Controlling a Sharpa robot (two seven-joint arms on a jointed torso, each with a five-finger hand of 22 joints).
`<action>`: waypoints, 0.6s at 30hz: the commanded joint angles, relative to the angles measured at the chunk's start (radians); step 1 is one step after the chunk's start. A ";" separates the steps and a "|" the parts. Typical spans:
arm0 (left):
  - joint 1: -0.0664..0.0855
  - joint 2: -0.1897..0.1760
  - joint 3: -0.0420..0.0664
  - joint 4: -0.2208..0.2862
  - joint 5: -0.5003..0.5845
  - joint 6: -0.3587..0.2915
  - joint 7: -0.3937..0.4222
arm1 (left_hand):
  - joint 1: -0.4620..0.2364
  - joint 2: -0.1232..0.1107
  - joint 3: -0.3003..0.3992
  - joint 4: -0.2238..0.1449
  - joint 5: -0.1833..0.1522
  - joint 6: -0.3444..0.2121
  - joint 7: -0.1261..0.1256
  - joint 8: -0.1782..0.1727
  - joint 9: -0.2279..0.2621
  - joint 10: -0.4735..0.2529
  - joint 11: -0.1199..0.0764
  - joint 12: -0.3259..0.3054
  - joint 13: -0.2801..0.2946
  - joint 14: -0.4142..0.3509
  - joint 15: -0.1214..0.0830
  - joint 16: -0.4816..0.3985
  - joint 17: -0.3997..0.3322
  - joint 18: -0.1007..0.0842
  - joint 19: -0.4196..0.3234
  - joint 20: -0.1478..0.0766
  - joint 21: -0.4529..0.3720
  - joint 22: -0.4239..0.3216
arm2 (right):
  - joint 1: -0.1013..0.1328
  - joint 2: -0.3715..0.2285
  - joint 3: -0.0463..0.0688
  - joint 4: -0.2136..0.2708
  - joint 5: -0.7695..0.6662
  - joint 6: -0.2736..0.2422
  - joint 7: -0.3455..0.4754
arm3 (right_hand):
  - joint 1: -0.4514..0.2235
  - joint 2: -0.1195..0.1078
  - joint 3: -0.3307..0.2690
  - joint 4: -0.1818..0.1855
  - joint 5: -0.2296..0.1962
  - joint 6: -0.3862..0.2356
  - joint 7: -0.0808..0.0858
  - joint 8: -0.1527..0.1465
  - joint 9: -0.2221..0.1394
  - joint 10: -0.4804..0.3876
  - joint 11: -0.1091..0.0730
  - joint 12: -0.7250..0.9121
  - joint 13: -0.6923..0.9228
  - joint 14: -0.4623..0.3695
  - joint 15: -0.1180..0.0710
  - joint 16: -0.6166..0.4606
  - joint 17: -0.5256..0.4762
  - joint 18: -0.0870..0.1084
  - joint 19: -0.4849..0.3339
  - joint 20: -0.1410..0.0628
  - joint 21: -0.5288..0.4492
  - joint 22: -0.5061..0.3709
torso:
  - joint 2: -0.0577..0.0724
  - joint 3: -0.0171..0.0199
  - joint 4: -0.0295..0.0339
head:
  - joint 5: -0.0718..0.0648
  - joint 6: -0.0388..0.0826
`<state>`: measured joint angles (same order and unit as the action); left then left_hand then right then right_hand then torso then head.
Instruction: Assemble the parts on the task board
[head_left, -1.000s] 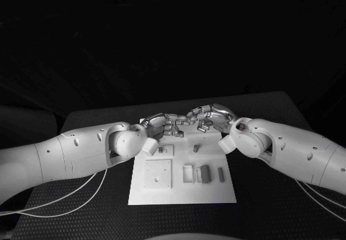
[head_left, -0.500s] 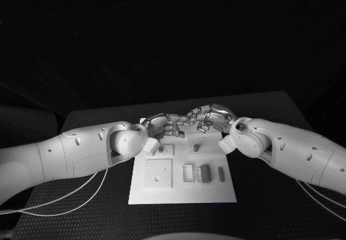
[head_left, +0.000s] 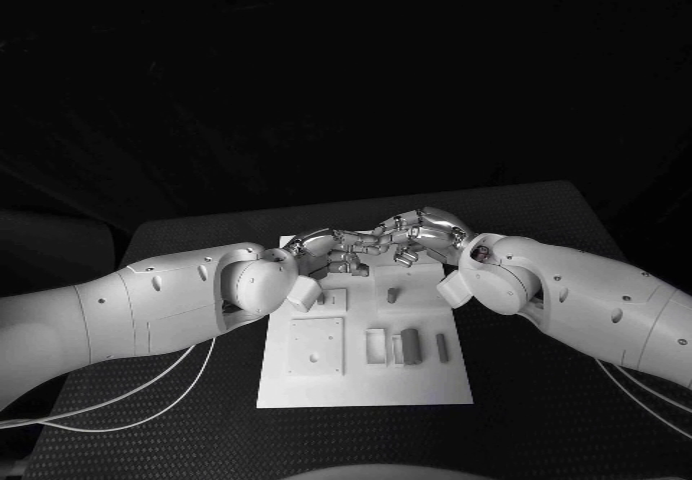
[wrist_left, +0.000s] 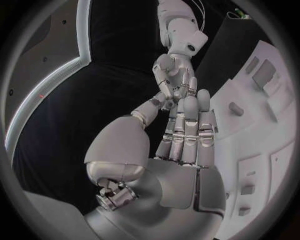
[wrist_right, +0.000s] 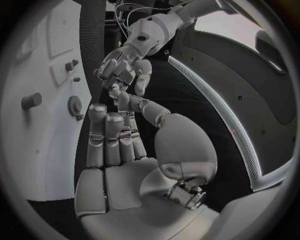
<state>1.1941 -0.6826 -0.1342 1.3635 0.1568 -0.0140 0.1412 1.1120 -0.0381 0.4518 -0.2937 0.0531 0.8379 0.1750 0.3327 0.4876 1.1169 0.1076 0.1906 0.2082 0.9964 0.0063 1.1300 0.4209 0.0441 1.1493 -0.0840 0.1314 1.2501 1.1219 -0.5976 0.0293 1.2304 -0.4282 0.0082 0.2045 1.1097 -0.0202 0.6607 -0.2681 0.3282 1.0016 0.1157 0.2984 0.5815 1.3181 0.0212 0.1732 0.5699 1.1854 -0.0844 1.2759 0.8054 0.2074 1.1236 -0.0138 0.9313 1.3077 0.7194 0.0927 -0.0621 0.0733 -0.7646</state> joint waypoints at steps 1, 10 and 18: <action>0.002 0.004 0.002 0.002 -0.004 0.000 0.016 | 0.011 0.003 0.008 0.001 -0.004 0.014 -0.001 0.007 -0.001 0.012 -0.002 0.009 0.003 0.001 -0.009 0.004 0.001 0.014 0.004 -0.007 -0.006 0.001 | -0.002 0.000 -0.001 0.000 -0.040 0.018 -0.001 | 0.001 0.013 0.002 -0.006 0.007 -0.001 0.006 0.003 0.002 0.004 0.001 0.003 0.001 -0.009 -0.002 -0.003 0.001 0.054 -0.008 -0.002 -0.003 0.020 | 0.000 -0.0001 0.0003 | -0.001 -0.001; 0.002 0.003 0.002 0.001 -0.004 -0.007 0.025 | 0.022 0.020 0.023 0.001 -0.004 0.054 -0.018 0.022 -0.004 0.048 -0.016 0.027 0.014 0.007 -0.022 0.003 0.001 0.007 0.008 -0.015 -0.007 0.005 | -0.003 0.000 -0.001 0.001 -0.048 0.017 -0.002 | 0.001 0.013 0.003 -0.007 0.007 -0.001 0.006 0.003 0.002 0.003 0.001 0.003 0.002 -0.009 -0.002 -0.003 0.002 0.054 -0.008 -0.002 -0.003 0.020 | 0.000 -0.0005 0.0009 | -0.002 -0.003; 0.002 0.003 0.002 -0.001 -0.005 -0.010 0.032 | 0.037 0.030 0.050 0.001 -0.004 0.093 -0.034 0.035 -0.007 0.086 -0.029 0.039 0.026 0.011 -0.033 0.001 0.002 -0.001 0.011 -0.023 -0.010 0.009 | -0.004 0.002 -0.001 -0.002 -0.058 0.015 -0.002 | 0.001 0.013 0.003 -0.008 0.007 -0.001 0.006 0.003 0.002 0.003 0.001 0.003 0.003 -0.010 -0.002 -0.002 0.002 0.054 -0.008 -0.002 -0.003 0.020 | 0.000 -0.0007 0.0006 | -0.002 -0.004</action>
<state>1.1926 -0.6815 -0.1355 1.3609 0.1521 -0.0290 0.1411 1.1396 -0.0105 0.4991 -0.2922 0.0530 0.9258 0.1404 0.3634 0.4783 1.1989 0.0780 0.2274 0.2338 1.0073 -0.0188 1.1308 0.4218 0.0429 1.1614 -0.1005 0.1276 1.2579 1.1222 -0.5955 0.0306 1.2315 -0.4613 0.0092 0.2098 1.1128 -0.0172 0.6623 -0.2722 0.3281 1.0014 0.1154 0.2988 0.5817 1.3165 0.0197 0.1731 0.5710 1.1850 -0.0845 1.2759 0.8062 0.2088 1.1236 -0.0138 0.9313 1.3077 0.7193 0.0921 -0.0614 0.0709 -0.7680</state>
